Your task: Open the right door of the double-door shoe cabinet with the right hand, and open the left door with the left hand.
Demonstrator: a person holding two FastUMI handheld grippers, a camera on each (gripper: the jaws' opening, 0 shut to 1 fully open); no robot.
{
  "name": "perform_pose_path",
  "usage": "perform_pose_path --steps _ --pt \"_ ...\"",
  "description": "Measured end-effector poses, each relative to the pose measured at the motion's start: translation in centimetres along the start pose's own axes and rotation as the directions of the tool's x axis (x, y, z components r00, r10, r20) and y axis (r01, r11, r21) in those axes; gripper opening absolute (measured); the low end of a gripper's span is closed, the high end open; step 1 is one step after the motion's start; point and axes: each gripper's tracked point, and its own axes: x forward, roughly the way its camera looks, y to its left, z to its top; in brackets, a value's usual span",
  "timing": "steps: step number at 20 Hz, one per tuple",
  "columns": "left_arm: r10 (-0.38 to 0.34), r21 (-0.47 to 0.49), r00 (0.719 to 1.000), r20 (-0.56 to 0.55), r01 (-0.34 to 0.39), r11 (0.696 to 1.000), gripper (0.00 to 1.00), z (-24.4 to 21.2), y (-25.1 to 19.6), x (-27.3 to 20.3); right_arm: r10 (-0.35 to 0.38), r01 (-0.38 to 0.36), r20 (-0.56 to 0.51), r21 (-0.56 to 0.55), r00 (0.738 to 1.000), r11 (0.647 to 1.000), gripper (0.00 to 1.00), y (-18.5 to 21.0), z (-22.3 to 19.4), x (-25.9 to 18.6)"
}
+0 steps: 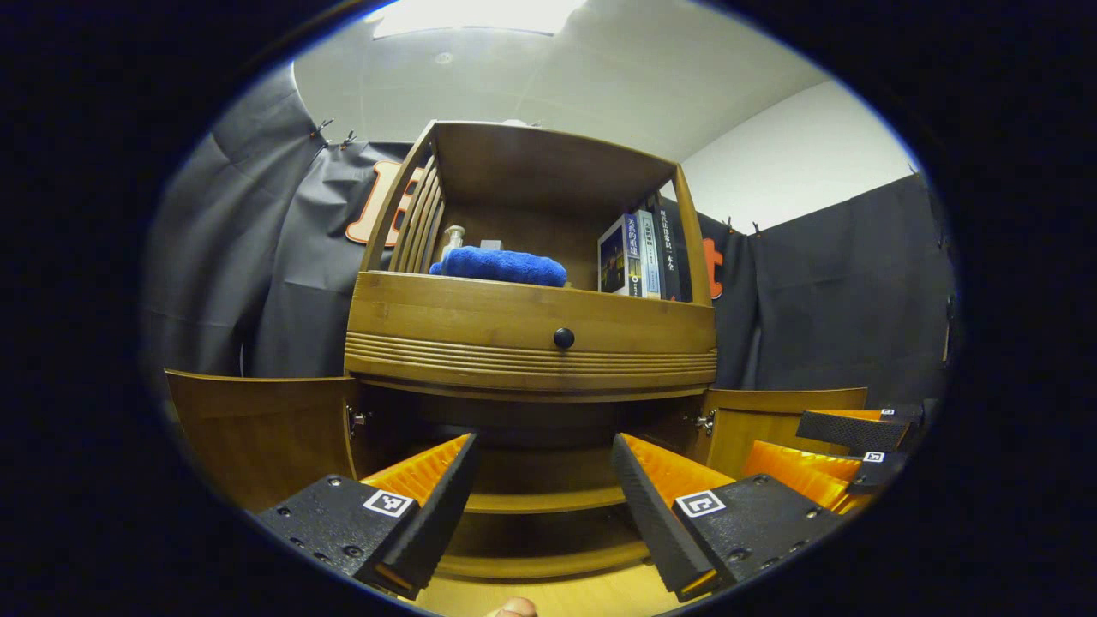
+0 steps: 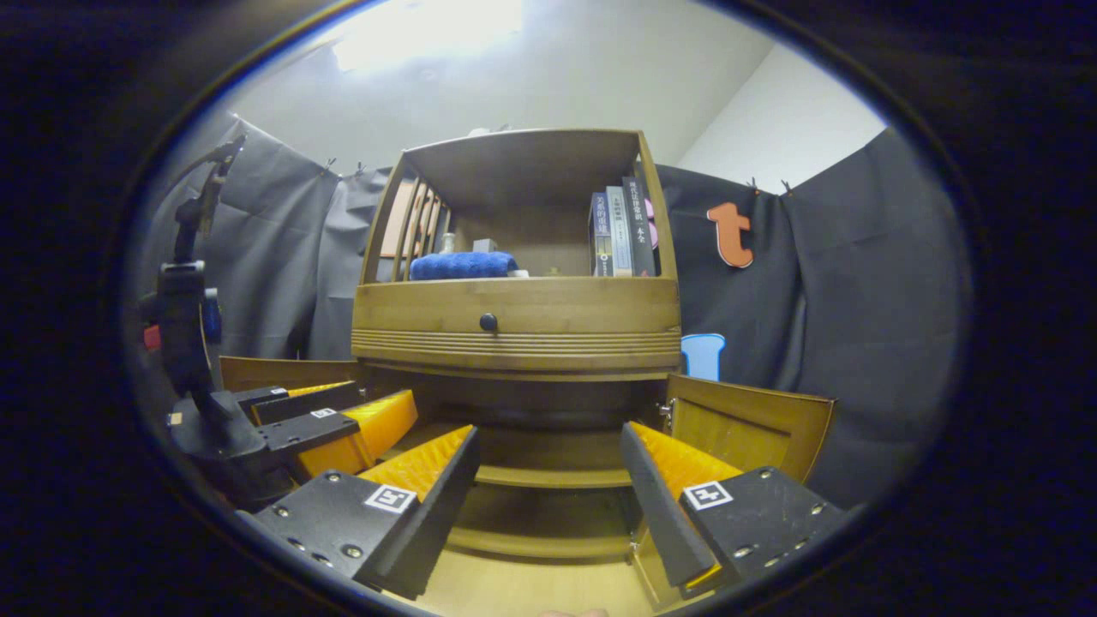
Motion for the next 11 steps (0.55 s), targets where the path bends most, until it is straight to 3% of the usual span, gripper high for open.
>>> perform_pose_path --steps 1,10,11 --pt "-0.007 -0.003 1.0 -0.005 0.007 1.0 0.92 -0.15 -0.09 -0.06 -0.006 0.006 0.005 -0.004 1.0 1.0 0.97 -0.03 0.09 -0.1" --pt "-0.045 0.038 0.999 0.002 0.045 0.998 0.92 -0.08 -0.02 -0.34 -0.03 0.03 -0.011 0.005 0.999 1.0 0.96 0.54 -0.67 -0.11" --pt "-0.047 0.044 0.999 0.001 0.047 0.998 0.95 -0.08 0.06 -0.38 -0.031 0.031 -0.011 0.006 0.999 0.999 0.96 0.72 -0.7 -0.16"
